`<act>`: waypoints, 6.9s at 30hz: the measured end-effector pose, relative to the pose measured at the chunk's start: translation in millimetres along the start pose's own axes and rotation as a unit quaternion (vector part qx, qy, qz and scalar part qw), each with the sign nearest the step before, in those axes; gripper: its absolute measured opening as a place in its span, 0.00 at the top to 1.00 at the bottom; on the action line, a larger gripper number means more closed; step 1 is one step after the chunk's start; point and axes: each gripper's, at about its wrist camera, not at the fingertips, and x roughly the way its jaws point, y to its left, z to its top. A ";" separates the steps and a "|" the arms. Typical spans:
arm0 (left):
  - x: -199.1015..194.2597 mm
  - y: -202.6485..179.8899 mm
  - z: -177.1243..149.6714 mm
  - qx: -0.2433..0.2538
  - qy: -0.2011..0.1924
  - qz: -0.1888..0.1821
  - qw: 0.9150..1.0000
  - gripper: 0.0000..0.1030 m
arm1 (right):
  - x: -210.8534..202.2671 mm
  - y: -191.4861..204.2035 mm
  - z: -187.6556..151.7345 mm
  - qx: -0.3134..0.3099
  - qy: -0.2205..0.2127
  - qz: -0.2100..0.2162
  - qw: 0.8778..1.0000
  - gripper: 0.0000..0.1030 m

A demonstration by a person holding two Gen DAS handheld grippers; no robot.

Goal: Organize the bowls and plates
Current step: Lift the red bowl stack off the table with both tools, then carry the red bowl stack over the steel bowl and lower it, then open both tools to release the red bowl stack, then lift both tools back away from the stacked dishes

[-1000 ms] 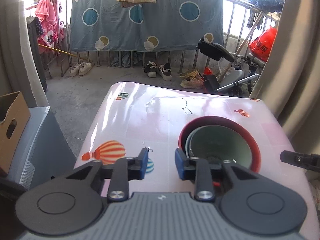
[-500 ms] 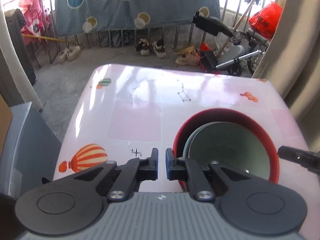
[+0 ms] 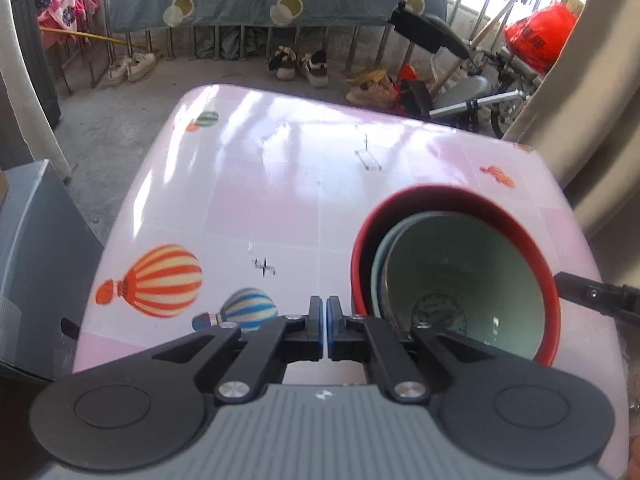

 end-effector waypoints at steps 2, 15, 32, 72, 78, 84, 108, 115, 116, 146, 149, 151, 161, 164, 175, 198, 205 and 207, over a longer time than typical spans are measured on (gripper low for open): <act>-5.3 2.2 4.3 -0.009 -0.010 -0.003 1.000 0.84 | -3.9 -1.7 2.4 0.010 -0.006 0.005 1.000 0.84; -10.8 31.8 13.7 -0.072 0.006 -0.019 0.997 0.51 | 5.3 14.5 8.8 0.019 0.043 0.034 0.998 0.37; 3.0 7.8 16.8 -0.063 0.029 -0.085 0.994 0.43 | 16.3 16.9 15.4 0.044 0.076 0.039 0.995 0.29; 35.2 -11.2 4.0 -0.069 0.073 -0.050 0.994 0.68 | 70.4 22.6 3.6 0.074 0.139 0.025 0.987 0.61; 35.2 -8.2 5.1 -0.085 0.081 -0.052 0.992 0.68 | 73.9 21.2 5.0 0.077 0.147 0.025 0.986 0.61; 32.1 -8.7 10.7 -0.090 0.083 -0.048 0.991 0.68 | 76.9 21.9 9.7 0.080 0.158 0.025 0.984 0.61; -79.3 -20.6 -3.1 -0.089 0.058 -0.066 0.992 0.68 | -25.0 49.3 18.4 0.060 0.139 0.047 0.987 0.61; -89.5 -29.1 -51.1 -0.079 0.080 -0.063 0.992 0.68 | -65.7 43.2 -24.9 0.068 0.148 0.041 0.986 0.61; -88.6 -29.2 -59.5 -0.080 0.085 -0.063 0.991 0.68 | -68.7 40.9 -31.7 0.069 0.151 0.039 0.985 0.61; -116.3 -35.1 -110.4 -0.035 0.051 -0.101 0.993 0.28 | -83.7 25.3 -97.4 0.007 0.143 0.027 0.989 0.22; -142.2 -35.8 -115.9 -0.008 0.009 -0.105 0.994 0.16 | -104.6 23.1 -94.6 0.010 0.120 0.032 0.992 0.21; -160.3 -35.2 -124.4 0.019 -0.021 -0.100 0.995 0.10 | -123.9 19.3 -96.3 0.020 0.098 0.040 0.994 0.20; -213.6 -36.5 -211.3 0.091 -0.139 0.009 0.986 0.00 | -229.1 11.7 -166.4 -0.011 -0.063 -0.025 0.998 0.01; -217.6 -39.8 -232.6 0.082 -0.148 0.005 0.986 0.00 | -236.2 15.2 -196.0 -0.029 -0.079 -0.072 0.994 0.01; -212.9 -38.0 -270.7 0.061 -0.139 0.062 0.986 0.00 | -240.6 46.8 -252.1 -0.083 -0.085 -0.155 0.981 0.01; -196.1 -38.5 -249.8 0.032 -0.072 0.104 0.991 0.00 | -213.8 68.3 -246.3 -0.106 -0.059 -0.175 0.977 0.01; -195.2 -37.5 -247.9 0.024 -0.062 0.096 0.993 0.00 | -214.9 64.8 -242.5 -0.094 -0.059 -0.170 0.979 0.01; -195.5 -38.5 -248.3 0.025 -0.061 0.095 0.993 0.00 | -215.1 64.6 -242.2 -0.094 -0.059 -0.170 0.979 0.01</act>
